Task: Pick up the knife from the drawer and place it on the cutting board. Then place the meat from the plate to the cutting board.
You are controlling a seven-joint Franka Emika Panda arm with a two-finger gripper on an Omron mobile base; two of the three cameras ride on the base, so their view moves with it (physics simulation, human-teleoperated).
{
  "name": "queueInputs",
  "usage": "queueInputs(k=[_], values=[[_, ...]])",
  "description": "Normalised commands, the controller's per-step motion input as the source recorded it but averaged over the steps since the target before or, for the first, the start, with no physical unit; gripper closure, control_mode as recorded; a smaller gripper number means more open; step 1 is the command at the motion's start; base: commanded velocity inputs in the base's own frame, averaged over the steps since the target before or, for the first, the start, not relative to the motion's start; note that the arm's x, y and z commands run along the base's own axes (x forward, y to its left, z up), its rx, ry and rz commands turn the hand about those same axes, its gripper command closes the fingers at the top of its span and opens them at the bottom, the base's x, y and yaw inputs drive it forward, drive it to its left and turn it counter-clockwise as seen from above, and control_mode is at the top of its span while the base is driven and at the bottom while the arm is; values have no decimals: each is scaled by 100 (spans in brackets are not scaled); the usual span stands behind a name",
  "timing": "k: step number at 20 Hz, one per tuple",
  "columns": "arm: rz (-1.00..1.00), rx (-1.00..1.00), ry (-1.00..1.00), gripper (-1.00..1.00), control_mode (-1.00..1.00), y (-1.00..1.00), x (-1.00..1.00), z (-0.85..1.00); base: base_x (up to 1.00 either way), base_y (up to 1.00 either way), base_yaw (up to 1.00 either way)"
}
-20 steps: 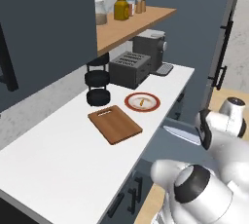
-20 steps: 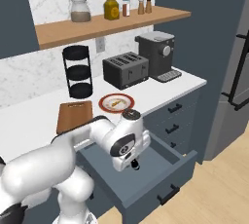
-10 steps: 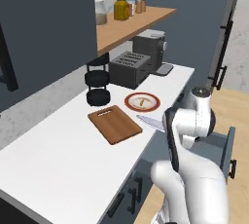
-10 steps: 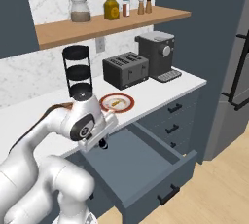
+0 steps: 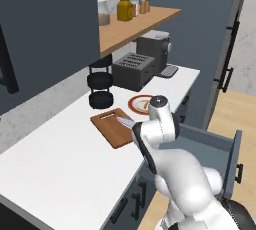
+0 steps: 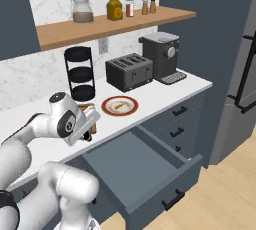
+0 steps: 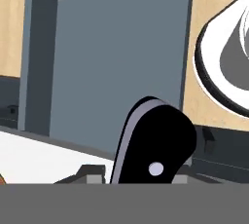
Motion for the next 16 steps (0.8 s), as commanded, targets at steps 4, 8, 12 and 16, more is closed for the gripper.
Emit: queueInputs(k=[4, 8, 12, 16], values=[[-7, 0, 21, 100, -100, 48, 100, -5, 0, 0, 0], [0, 0, 13, 100, -100, 21, 80, 11, 0, 0, 0], [-1, 0, 4, 100, -100, 31, 61, 7, 0, 0, 0], [-10, 0, 0, 100, -100, 50, 41, -11, 0, 0, 0]])
